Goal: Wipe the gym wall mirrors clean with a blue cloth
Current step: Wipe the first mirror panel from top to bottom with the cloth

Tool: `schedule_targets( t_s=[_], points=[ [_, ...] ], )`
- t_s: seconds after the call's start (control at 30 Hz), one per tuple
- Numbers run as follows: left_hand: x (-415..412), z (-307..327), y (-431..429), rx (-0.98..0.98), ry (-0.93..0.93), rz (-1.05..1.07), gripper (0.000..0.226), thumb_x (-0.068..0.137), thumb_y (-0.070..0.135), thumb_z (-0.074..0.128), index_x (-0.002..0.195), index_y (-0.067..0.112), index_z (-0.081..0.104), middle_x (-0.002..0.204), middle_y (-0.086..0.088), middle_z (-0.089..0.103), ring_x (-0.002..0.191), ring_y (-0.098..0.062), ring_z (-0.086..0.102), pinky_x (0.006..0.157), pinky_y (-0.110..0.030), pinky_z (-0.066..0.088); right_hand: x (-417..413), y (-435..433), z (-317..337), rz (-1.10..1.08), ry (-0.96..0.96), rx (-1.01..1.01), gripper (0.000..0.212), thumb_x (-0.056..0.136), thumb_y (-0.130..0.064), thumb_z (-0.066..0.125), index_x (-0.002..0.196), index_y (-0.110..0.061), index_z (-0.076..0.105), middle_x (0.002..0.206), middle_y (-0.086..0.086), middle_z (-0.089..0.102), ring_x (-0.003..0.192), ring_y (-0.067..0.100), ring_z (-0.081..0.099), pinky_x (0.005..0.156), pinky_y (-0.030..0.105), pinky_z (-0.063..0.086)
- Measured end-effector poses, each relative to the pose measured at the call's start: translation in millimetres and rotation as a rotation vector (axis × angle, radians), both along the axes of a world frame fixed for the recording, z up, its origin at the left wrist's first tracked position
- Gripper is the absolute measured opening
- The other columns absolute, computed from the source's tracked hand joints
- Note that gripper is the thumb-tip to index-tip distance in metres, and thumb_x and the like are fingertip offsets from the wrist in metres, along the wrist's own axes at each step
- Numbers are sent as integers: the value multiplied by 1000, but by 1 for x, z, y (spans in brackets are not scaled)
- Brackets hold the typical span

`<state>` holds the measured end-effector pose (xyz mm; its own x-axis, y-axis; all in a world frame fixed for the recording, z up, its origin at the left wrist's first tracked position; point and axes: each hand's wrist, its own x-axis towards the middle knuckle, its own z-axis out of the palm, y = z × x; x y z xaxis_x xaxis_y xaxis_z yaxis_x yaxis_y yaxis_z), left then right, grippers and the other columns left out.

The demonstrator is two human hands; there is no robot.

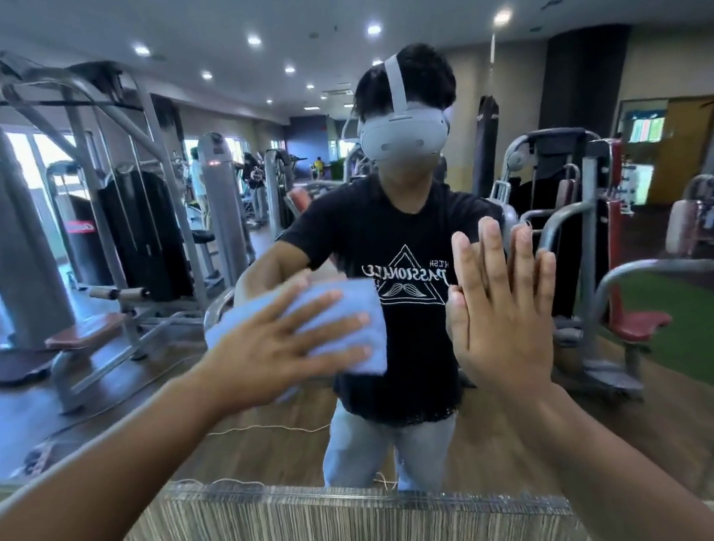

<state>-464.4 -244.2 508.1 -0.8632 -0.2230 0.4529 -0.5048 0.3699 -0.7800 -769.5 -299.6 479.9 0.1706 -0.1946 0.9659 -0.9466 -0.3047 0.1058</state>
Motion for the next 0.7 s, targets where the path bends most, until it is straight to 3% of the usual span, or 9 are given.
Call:
schedule_targets(
  t_s=[0.13, 0.23, 0.33, 0.5, 0.6, 0.7],
  points=[
    [-22, 60, -11, -126, 361, -19, 60, 95, 9, 63, 148, 26, 41, 157, -7, 32, 149, -40, 21, 124, -54, 14, 0, -1, 0, 5, 0, -17, 60, 110, -32, 31, 165, -18, 14, 171, 10, 9, 158, 35, 6, 126, 59, 12],
    [-56, 60, -17, -161, 532, -60, 63, 91, -1, 63, 146, 24, 44, 155, -9, 35, 145, -44, 25, 123, -54, 18, -1, 0, 0, 6, 1, -18, 61, 109, -31, 34, 165, -19, 14, 171, 10, 11, 157, 36, 9, 126, 59, 12],
    [-69, 18, -18, -105, 410, -94, 53, 97, 1, 56, 146, 21, 51, 155, -11, 42, 142, -43, 34, 115, -61, 32, -1, 1, 1, 19, 0, -5, 59, 110, -31, 34, 165, -19, 15, 171, 10, 11, 158, 34, 5, 127, 57, 9],
    [-34, -49, -6, 30, -147, -61, 43, 104, 15, 53, 146, 26, 54, 158, -3, 40, 146, -32, 37, 120, -53, 28, -2, 2, 2, 7, 3, 5, 58, 110, -31, 35, 164, -18, 19, 170, 10, 12, 158, 32, -2, 127, 56, 7],
    [-8, -29, -4, 4, -148, -10, 44, 109, 19, 40, 152, 27, 44, 160, -4, 35, 146, -33, 37, 114, -61, 33, -1, 3, 2, 7, -4, 5, 58, 110, -30, 33, 164, -18, 19, 170, 10, 12, 158, 32, -4, 127, 56, 6],
    [4, 22, -4, -71, 95, 25, 49, 102, 18, 50, 150, 25, 42, 158, -8, 38, 147, -37, 30, 116, -63, 27, 0, 1, 2, 14, -2, 3, 57, 110, -31, 31, 164, -18, 19, 171, 10, 12, 158, 32, -5, 127, 55, 4]
  ],
)
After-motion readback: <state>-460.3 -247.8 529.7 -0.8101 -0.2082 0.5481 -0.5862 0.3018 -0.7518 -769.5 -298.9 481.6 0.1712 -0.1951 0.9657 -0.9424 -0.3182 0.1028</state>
